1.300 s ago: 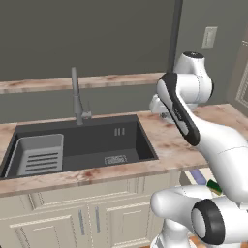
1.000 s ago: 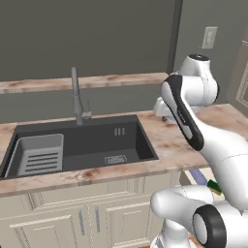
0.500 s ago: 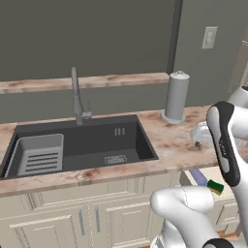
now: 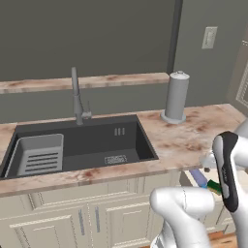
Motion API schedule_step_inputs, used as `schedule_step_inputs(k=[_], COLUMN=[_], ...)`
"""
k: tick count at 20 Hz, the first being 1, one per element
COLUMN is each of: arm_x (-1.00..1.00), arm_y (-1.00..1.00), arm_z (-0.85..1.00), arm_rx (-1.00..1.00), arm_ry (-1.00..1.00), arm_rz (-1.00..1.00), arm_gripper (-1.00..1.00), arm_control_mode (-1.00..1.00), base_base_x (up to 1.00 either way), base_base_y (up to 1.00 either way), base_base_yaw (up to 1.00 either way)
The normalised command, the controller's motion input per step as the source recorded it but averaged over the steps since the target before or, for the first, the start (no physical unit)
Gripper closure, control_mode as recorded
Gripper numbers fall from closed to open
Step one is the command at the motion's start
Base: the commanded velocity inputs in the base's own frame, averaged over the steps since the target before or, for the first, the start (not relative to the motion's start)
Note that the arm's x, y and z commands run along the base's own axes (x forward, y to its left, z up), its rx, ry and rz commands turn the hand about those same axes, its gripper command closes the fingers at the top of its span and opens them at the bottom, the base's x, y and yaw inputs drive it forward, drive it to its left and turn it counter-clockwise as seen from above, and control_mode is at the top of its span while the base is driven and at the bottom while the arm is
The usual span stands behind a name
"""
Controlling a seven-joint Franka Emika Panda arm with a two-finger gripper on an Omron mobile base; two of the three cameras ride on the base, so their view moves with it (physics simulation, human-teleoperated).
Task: Restock the sink supplies by placing the sponge and soap dispenser on the counter and next to the sink. Make sure the soap dispenser is upright.
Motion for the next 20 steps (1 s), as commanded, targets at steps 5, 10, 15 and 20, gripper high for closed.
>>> schedule_step_inputs(k=[5,10,15,20], arm_x=[0.03,0.04,0.00,0.08], arm_y=[-0.50,-0.28,-0.20,-0.08], arm_z=[-0.45,-0.18,-0.05,-0.03], arm_rx=[0.02,0.03,0.01,0.00], arm_ry=[0.11,0.07,0.02,0.08], arm_rz=[0.00,0.00,0.00,0.00], arm_gripper=[-1.00,-1.00,-1.00,-1.00], arm_control_mode=[-1.00,-1.00,-1.00,-1.00], base_base_x=[0.00,0.00,0.00,0.00], base_base_y=[0.00,0.00,0.00,0.00], base_base_yaw=[0.00,0.00,0.00,0.00])
